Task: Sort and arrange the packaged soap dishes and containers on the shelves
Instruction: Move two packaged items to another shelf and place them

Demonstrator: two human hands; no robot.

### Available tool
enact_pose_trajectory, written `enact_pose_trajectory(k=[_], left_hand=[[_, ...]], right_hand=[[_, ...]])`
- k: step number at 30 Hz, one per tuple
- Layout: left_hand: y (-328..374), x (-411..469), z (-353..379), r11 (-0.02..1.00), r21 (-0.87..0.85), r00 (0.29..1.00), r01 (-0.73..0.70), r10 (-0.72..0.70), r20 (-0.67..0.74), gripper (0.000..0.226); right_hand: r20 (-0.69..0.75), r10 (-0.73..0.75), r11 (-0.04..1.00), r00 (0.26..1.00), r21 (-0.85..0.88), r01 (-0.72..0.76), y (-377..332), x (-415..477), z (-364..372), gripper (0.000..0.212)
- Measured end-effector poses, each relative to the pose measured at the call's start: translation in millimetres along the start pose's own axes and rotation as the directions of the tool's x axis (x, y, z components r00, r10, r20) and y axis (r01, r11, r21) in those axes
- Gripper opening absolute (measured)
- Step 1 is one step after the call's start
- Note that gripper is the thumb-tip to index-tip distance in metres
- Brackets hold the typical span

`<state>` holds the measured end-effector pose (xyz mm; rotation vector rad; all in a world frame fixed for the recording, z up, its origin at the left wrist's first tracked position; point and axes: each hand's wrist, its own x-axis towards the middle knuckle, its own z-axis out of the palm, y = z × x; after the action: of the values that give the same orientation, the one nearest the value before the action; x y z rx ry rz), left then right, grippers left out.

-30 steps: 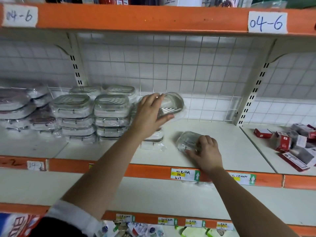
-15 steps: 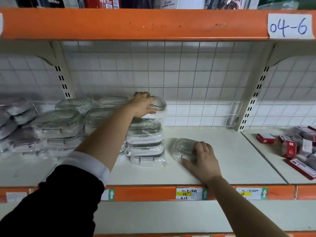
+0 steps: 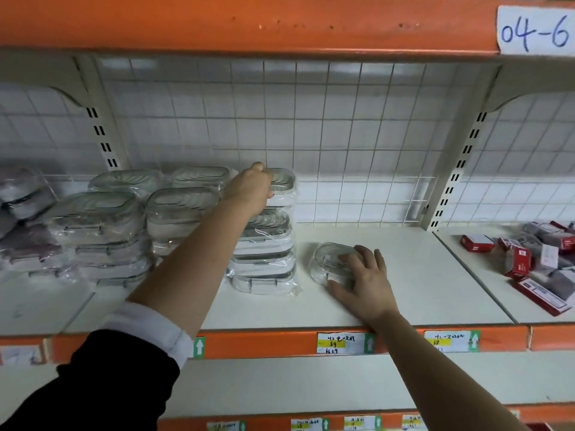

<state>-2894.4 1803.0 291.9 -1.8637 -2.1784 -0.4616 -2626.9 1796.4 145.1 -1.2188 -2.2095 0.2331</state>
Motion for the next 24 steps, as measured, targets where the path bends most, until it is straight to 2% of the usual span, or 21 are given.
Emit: enact_pose_trajectory(k=[4, 7, 11, 13, 17, 21, 24], left_hand=[[4.2, -30.5, -0.7, 0.998, -0.039, 0.996, -0.054, 0.051, -0.074, 0.042], [7.9, -63.4, -2.0, 0.989, -0.126, 0.975, -0.078, 0.05, -0.215, 0.042], [16.9, -118.6, 2.9, 0.973, -0.132, 0.877, -0.192, 0.11, -0.468, 0.031], [17.7, -144.8, 12.4, 0.967, -0.118, 0.838, -0.228, 0.133, -0.53, 0.028], [6.3, -187.2, 41.3, 0.965, -0.141, 0.865, -0.223, 0.129, -0.486, 0.022], [-10.2, -206.1, 61.3, 0.978, -0.173, 0.927, -0.12, 0.049, -0.371, 0.023], [-10.5, -206.7, 64.6, 0.973, -0.221, 0.959, -0.065, 0.0, -0.283, 0.026]], right_hand=[[0.038, 0.07, 0.997, 0.997, 0.025, -0.071, -2.3, -1.7, -1.9, 0.052], [0.039, 0.075, 0.997, 0.996, -0.014, -0.075, -3.3, -2.6, -3.7, 0.054], [0.029, 0.064, 0.998, 0.998, -0.021, -0.063, -4.2, -3.9, -6.2, 0.053], [-0.017, 0.08, 0.996, 0.997, 0.029, -0.08, -3.9, -3.9, -7.2, 0.05], [-0.203, 0.118, 0.977, 0.972, 0.2, -0.077, -10.9, -1.8, -15.0, 0.047], [-0.377, 0.013, 0.942, 0.926, 0.314, 0.115, -41.3, 11.7, -32.4, 0.049], [-0.429, -0.121, 0.908, 0.895, 0.315, 0.274, -71.7, 30.9, -42.1, 0.049]])
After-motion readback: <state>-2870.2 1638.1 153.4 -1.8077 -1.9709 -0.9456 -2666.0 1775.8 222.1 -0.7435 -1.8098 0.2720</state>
